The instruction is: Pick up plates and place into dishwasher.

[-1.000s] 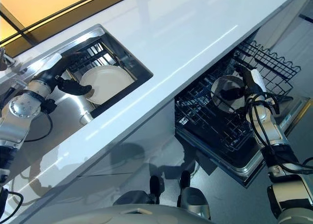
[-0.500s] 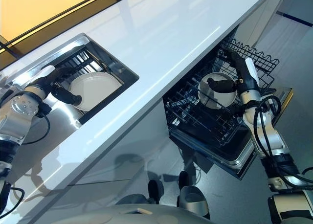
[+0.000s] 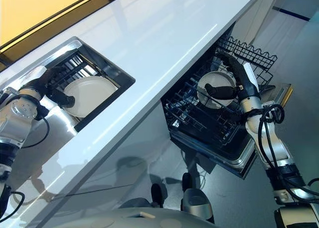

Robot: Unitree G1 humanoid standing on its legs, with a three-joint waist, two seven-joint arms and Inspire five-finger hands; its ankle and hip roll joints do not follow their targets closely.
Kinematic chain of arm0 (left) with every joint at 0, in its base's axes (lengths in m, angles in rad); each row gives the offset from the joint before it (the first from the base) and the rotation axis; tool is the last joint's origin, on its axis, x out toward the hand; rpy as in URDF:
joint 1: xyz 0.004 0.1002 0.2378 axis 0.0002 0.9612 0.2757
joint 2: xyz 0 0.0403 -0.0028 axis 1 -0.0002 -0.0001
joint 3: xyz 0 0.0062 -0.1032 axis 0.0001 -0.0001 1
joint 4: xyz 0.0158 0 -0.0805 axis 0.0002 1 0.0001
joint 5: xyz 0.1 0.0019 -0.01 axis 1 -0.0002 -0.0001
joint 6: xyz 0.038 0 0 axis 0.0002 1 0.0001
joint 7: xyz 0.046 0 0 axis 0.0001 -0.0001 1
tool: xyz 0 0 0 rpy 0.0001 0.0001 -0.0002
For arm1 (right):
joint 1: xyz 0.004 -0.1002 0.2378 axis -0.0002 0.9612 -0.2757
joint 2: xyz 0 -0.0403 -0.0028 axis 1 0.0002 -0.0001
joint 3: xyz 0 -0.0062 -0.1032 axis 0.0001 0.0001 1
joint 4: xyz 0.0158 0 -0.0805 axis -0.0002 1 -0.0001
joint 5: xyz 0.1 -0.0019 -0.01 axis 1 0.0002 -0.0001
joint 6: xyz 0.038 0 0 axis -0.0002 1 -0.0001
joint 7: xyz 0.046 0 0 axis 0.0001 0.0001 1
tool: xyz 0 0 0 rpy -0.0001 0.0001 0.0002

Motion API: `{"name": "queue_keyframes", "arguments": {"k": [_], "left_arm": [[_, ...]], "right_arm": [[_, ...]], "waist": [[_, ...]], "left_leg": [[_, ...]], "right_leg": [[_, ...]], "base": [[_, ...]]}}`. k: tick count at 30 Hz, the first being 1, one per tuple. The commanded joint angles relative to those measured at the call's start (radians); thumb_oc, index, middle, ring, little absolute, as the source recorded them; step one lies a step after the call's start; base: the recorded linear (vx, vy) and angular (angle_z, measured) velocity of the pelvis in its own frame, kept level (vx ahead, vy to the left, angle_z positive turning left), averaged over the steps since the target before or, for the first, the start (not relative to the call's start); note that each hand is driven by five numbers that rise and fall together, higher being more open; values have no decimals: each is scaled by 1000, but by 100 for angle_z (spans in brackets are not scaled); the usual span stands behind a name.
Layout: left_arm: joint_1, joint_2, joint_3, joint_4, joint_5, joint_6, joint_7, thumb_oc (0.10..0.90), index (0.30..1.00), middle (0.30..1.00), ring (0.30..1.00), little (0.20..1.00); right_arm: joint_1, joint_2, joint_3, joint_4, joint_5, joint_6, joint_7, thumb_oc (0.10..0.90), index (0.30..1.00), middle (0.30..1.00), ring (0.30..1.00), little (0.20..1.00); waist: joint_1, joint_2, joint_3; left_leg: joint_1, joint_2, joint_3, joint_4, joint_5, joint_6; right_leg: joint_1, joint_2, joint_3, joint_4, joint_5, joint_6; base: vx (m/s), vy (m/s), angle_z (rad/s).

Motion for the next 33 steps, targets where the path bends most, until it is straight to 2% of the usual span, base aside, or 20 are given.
{"name": "queue_keyframes", "arguments": {"k": [1,10,16,17,18,19,20,21,25,33], "left_arm": [[-128,89,-3,108,70,19,40,800,900,900,900,900],[-137,84,-23,159,35,46,-63,800,900,900,900,900],[-152,75,-48,194,8,92,-190,800,900,900,900,900],[-154,74,-52,201,-5,101,-216,665,785,785,785,765],[-150,75,-52,207,-28,107,-244,418,573,573,573,518],[-148,75,-52,209,-39,108,-257,396,554,554,554,496],[-141,75,-45,215,-62,106,-285,207,392,392,392,307],[-132,77,-38,215,-82,107,-303,100,300,300,300,200],[-89,68,-3,213,-134,98,-372,100,300,300,300,200],[-59,70,32,197,-194,49,-339,100,300,300,300,200]], "right_arm": [[-37,-26,-105,-111,-13,-106,-35,800,900,900,900,900],[-36,-41,-126,-127,-8,-104,-34,800,900,900,900,900],[-46,-51,-132,-131,-4,-108,-31,800,900,900,900,900],[-49,-54,-134,-133,-2,-107,-31,800,900,900,900,900],[-50,-58,-137,-134,2,-107,-31,800,900,900,900,900],[-51,-59,-138,-135,3,-107,-30,800,900,900,900,900],[-50,-63,-142,-136,5,-108,-29,800,900,900,900,900],[-46,-64,-147,-138,8,-110,-27,800,900,900,900,900],[-28,-66,-164,-145,19,-116,-26,800,900,900,900,900],[-26,-70,-158,-128,53,-118,-46,800,900,900,900,900]], "waist": [[-17,28,-139],[-31,38,-124],[-37,41,-110],[-37,42,-105],[-36,43,-101],[-36,43,-99],[-35,44,-97],[-34,45,-96],[-26,46,-92],[-10,43,-97]], "left_leg": [[-36,-70,20,75,-134,24],[-37,-79,31,56,-127,37],[-49,-82,36,45,-120,41],[-53,-83,37,46,-120,42],[-56,-82,39,47,-120,43],[-57,-83,39,47,-120,43],[-59,-82,41,48,-120,43],[-60,-83,41,47,-119,43],[-65,-81,41,48,-116,41],[-71,-79,25,49,-112,36]], "right_leg": [[-5,15,-12,130,-189,93],[-41,11,12,157,-180,114],[-71,9,23,167,-170,124],[-76,8,25,170,-168,126],[-81,8,26,172,-167,128],[-83,7,26,173,-166,128],[-85,6,25,172,-165,130],[-86,6,25,172,-165,131],[-87,6,20,167,-161,132],[-76,11,7,153,-162,123]], "base": [[54,87,-5],[31,68,-10],[-15,52,-8],[-39,32,-13],[-45,30,-13],[-55,22,-13],[-40,13,-8],[-44,8,-7],[-40,-11,-2],[-41,-36,0]]}}
